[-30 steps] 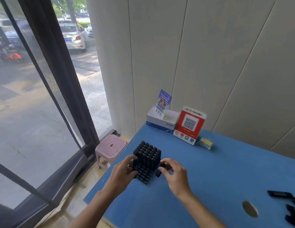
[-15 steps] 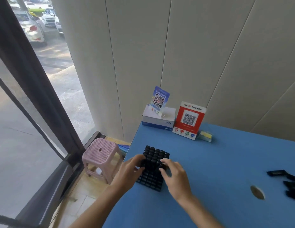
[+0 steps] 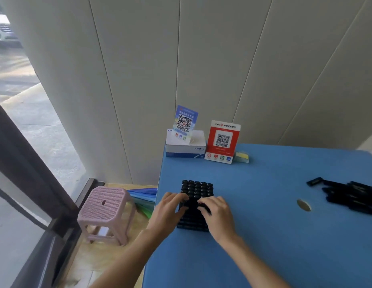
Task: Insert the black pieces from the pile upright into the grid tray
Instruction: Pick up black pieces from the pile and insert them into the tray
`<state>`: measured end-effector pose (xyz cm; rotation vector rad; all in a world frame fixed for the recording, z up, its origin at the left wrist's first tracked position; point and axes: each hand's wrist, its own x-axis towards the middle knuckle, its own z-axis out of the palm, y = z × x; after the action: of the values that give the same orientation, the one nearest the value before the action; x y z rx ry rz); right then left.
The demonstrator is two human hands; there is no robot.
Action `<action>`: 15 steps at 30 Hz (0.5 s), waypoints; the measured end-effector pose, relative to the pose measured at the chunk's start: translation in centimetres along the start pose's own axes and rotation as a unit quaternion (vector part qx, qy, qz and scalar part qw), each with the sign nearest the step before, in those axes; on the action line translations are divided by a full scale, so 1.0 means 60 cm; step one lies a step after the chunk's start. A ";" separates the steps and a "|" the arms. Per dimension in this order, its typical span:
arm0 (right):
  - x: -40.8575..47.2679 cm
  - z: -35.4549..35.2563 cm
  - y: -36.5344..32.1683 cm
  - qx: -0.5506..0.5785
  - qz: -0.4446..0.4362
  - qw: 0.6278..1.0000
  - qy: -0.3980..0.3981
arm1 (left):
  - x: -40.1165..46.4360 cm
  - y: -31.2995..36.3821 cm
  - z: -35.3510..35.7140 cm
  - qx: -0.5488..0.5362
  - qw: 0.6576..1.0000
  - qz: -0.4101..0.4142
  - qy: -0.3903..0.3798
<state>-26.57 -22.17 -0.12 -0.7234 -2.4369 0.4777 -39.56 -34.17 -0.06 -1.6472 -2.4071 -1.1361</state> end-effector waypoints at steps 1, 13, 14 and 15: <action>0.000 0.000 -0.004 -0.009 -0.001 1.000 -0.005 | -0.001 -0.004 0.000 -0.004 1.000 0.004 0.001; -0.001 -0.001 -0.017 -0.031 0.017 0.999 -0.019 | 0.016 -0.022 0.011 -0.024 0.998 0.053 0.012; -0.001 0.000 -0.017 -0.033 0.017 0.999 -0.017 | 0.017 -0.024 0.013 -0.022 0.998 0.056 0.012; -0.001 0.000 -0.016 -0.035 0.018 0.999 -0.015 | 0.018 -0.026 0.015 -0.016 0.998 0.060 0.013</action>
<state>-26.91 -22.98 0.28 -0.7969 -2.4839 0.4215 -40.95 -33.10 -1.15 -1.7474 -2.2511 -1.1759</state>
